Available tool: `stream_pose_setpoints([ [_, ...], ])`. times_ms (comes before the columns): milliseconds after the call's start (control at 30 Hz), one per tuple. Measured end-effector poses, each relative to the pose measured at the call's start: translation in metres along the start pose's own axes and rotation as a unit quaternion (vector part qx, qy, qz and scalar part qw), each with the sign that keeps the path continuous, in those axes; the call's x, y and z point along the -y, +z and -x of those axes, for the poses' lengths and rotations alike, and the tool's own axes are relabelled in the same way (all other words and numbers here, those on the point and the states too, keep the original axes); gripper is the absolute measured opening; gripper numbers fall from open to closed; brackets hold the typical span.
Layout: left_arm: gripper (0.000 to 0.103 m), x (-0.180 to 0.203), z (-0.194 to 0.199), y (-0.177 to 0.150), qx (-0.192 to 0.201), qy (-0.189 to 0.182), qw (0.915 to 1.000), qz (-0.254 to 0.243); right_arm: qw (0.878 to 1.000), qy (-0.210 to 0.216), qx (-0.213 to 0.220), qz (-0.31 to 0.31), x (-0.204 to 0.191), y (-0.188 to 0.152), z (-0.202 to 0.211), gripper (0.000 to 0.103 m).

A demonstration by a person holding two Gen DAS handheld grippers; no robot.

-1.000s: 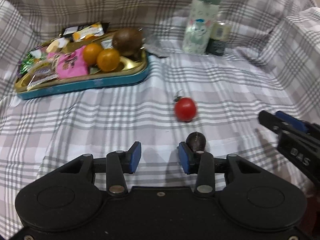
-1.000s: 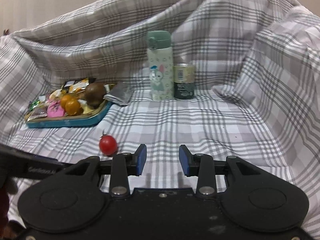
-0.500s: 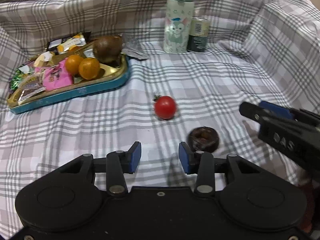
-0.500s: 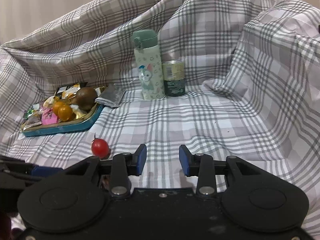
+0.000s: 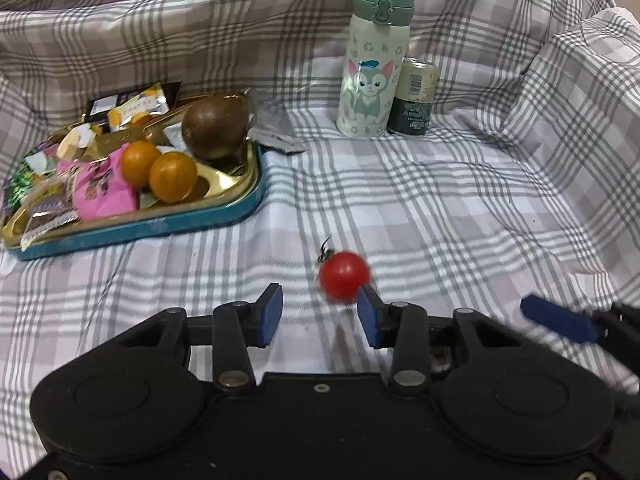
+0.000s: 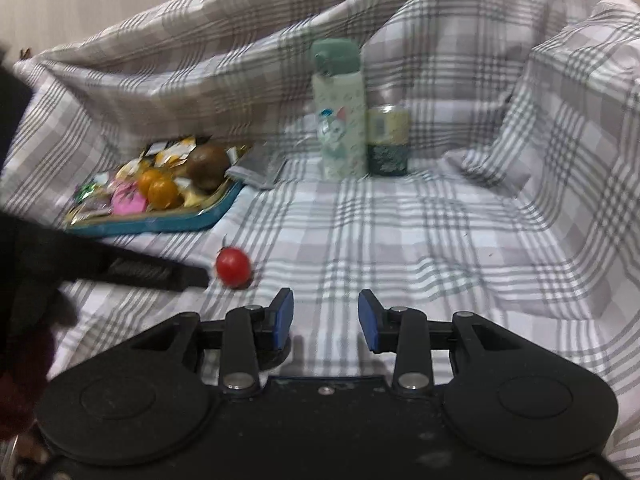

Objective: Organize fruits
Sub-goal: 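Grasp the dark plum with the right gripper while the left gripper grasps the red tomato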

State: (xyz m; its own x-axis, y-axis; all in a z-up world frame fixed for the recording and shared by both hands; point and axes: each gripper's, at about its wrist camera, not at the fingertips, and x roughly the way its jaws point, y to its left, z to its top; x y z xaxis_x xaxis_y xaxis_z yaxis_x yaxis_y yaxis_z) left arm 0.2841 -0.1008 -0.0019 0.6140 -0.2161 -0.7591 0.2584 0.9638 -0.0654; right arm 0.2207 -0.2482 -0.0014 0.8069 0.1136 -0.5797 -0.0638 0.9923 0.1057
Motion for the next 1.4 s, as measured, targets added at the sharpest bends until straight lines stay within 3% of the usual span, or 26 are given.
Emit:
stream_pose_setpoints([
  [267, 0.049, -0.012, -0.004, 0.007, 0.007, -0.013, 0.9997, 0.019, 0.995, 0.062, -0.022, 0.069, -0.024, -0.010, -0.001, 0.042],
  [467, 0.049, -0.022, -0.005, 0.006, 0.006, -0.014, 0.9996, 0.025, 0.995, 0.052, -0.033, 0.073, -0.033, -0.012, -0.013, 0.051],
  [733, 0.049, -0.032, -0.009, 0.002, -0.002, -0.020, 0.9994, 0.029, 0.996, 0.027, -0.030, 0.079, -0.041, -0.009, -0.028, 0.054],
  [1100, 0.049, -0.028, -0.011, 0.001, -0.002, -0.034, 0.9990, 0.030, 0.994, 0.009, -0.051, 0.100, -0.047, -0.011, -0.043, 0.054],
  [1233, 0.049, -0.018, -0.012, 0.002, 0.000, -0.042, 0.9990, 0.017, 0.993, 0.008, -0.055, 0.108, -0.045, -0.013, -0.044, 0.047],
  [1400, 0.049, -0.007, -0.015, 0.004, -0.002, -0.047, 0.9989, 0.001, 0.993, -0.029, -0.054, 0.096, -0.035, -0.011, -0.045, 0.047],
])
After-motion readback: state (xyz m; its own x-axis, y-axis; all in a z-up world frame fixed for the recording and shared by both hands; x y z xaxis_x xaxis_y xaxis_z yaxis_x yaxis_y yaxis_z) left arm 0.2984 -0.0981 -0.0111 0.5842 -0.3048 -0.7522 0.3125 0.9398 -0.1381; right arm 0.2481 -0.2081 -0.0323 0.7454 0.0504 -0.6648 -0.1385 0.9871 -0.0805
